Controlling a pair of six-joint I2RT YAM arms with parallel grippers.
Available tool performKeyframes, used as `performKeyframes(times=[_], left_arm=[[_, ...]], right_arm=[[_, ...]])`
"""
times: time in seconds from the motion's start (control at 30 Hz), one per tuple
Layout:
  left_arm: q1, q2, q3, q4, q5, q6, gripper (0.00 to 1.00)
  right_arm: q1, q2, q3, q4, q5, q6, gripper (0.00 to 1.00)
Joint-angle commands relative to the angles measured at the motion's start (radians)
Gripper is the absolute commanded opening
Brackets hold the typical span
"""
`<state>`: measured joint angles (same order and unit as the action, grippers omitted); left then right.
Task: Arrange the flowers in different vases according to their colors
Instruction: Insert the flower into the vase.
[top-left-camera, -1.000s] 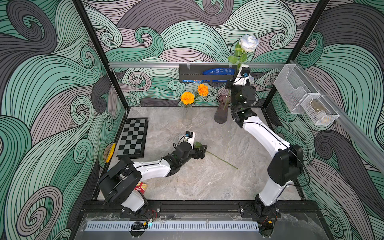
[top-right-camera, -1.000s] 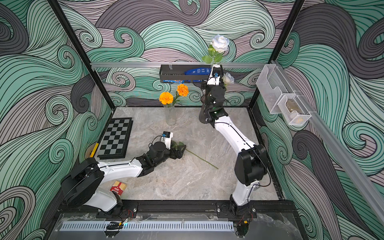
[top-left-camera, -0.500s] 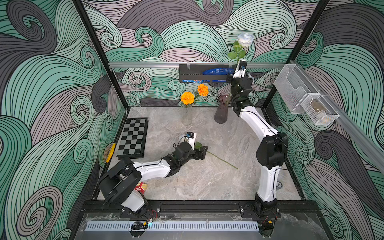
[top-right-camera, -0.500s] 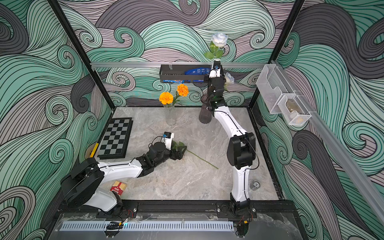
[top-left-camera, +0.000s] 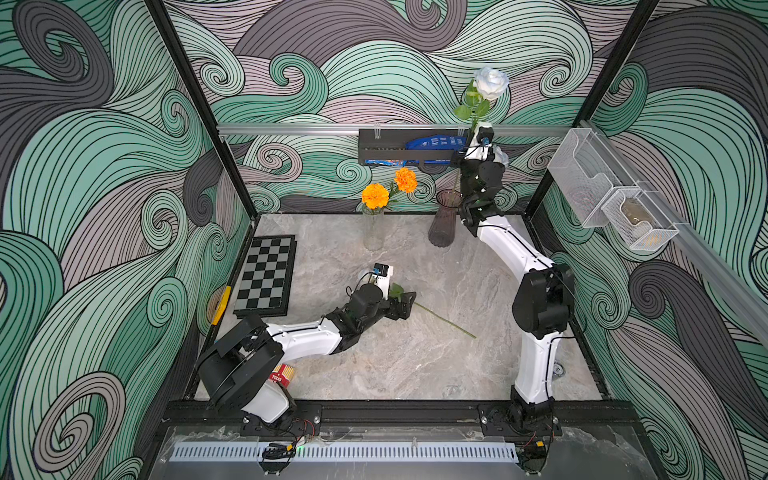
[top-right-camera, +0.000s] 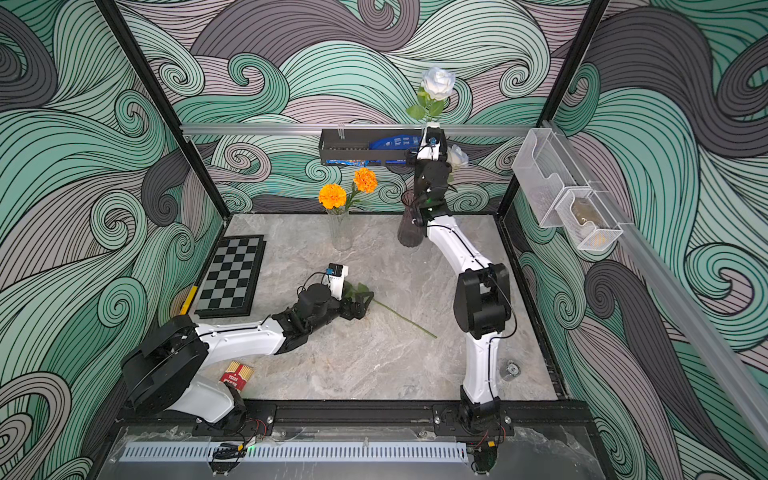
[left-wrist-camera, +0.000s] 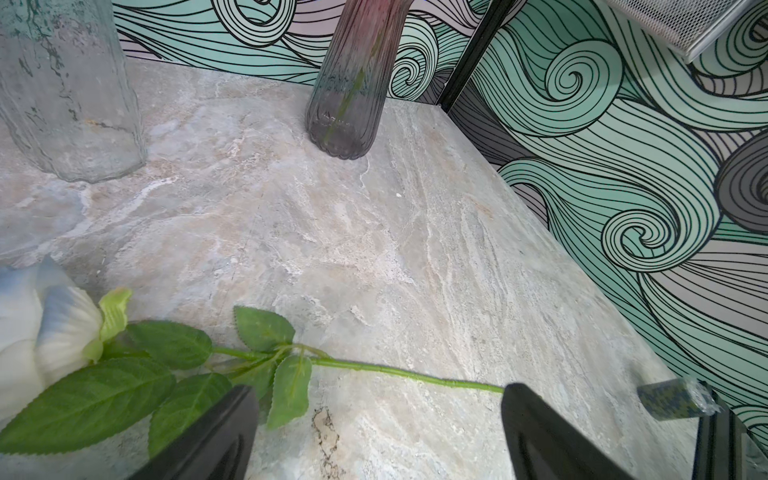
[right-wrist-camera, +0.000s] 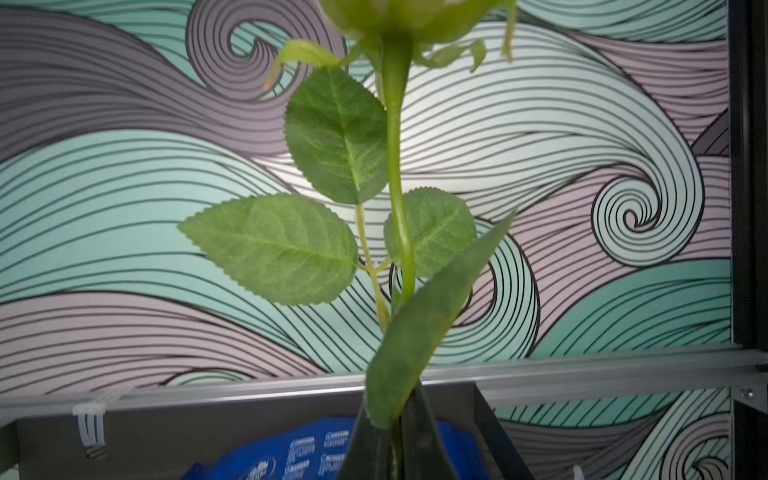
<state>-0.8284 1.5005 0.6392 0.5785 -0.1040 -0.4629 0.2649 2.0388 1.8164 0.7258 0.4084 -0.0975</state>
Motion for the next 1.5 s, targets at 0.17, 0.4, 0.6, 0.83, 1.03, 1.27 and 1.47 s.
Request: performKeyframes(times=[0.17, 0.4, 0.6, 0.83, 1.03, 1.27, 1.47], left_arm=[[-0.006, -0.02, -0.005, 0.038, 0.026, 0.016, 0.95], [-0.006, -0.023, -0.008, 0.038, 0.017, 0.012, 0.94], [-0.006, -0.028, -0.014, 0.036, -0.014, 0.0, 0.94], [-0.006, -0.026, -0.026, 0.056, -0.025, 0.001, 0.94], [-0.005, -0.034, -0.034, 0.055, -0.088, -0.033, 0.94], [-0.005, -0.12, -0.031, -0.039, -0.257, -0.127, 0.95], [0.008, -0.166, -0.029, -0.133, -0.287, -0.16, 0.97]], right_arm=[[0.0, 0.0, -0.125, 0.031, -0.015, 0.072, 0.02], [0.002, -0.04, -0.187, -0.005, 0.006, 0.108, 0.46], [0.007, -0.134, -0.317, -0.052, 0.051, 0.184, 0.83], [0.023, -0.355, -0.543, -0.06, 0.034, 0.272, 0.88], [0.026, -0.454, -0.619, -0.195, -0.05, 0.307, 0.93], [0.033, -0.607, -0.805, -0.245, -0.107, 0.364, 0.94], [0.117, -0.76, -1.01, -0.286, -0.21, 0.568, 0.92]])
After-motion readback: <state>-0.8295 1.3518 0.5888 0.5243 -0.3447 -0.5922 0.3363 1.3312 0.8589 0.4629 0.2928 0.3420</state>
